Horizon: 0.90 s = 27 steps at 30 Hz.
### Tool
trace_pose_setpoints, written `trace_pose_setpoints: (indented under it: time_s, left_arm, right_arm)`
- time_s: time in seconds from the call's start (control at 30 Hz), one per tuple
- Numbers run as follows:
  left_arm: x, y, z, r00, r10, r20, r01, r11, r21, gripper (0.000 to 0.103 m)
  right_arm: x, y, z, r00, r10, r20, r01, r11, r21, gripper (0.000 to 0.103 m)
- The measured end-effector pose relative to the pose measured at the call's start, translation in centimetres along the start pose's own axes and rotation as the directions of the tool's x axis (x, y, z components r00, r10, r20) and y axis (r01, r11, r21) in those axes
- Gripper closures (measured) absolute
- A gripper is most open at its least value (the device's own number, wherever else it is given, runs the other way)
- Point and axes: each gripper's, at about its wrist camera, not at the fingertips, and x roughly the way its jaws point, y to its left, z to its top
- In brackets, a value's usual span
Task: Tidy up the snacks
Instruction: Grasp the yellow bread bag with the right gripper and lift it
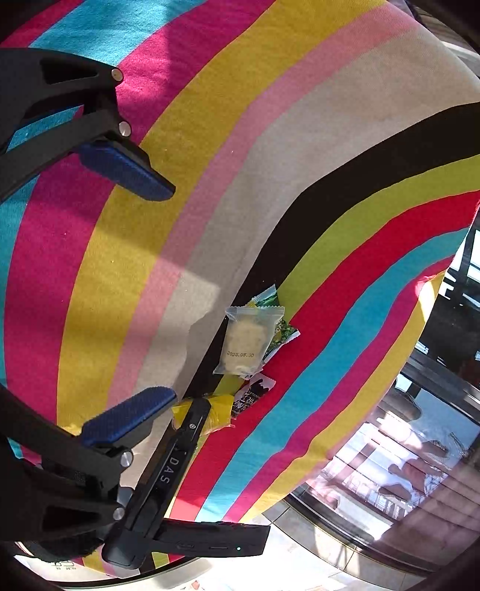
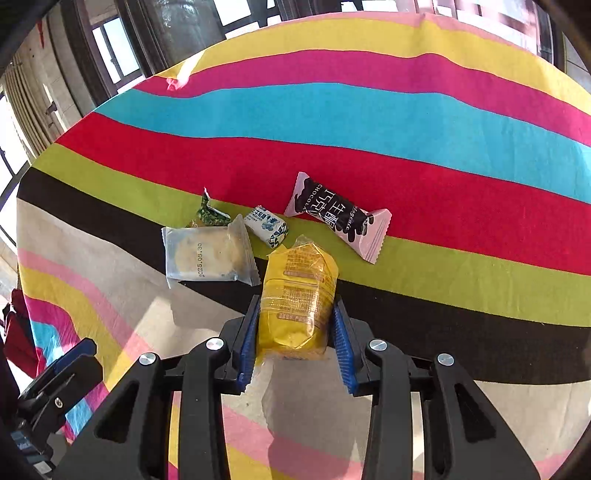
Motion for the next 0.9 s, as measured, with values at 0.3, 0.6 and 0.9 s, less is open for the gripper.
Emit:
trace_pose_setpoints:
  time_s: [0.3, 0.6, 0.9]
  left_arm:
    - [0.2, -0.1, 0.0, 1.000, 0.017, -0.010, -0.017, 1.000, 0.004, 0.002]
    - [1.1, -0.7, 0.0, 0.998, 0.037, -0.055, -0.035, 0.999, 0.040, 0.002]
    - [4.9, -4.5, 2.6, 0.988, 0.123, -0.093, -0.113, 0.989, 0.100, 0.002]
  right_arm:
    - [-7.5, -5.1, -7.8, 0.999, -0.006, 0.045, 0.009, 0.998, -0.068, 0.067]
    - [-7.5, -6.9, -7.3, 0.992, 0.076, 0.098, -0.081, 0.996, 0.043, 0.067]
    - [-7.5, -7.0, -7.4, 0.991, 0.099, 0.089, -0.104, 0.994, 0.046, 0.066]
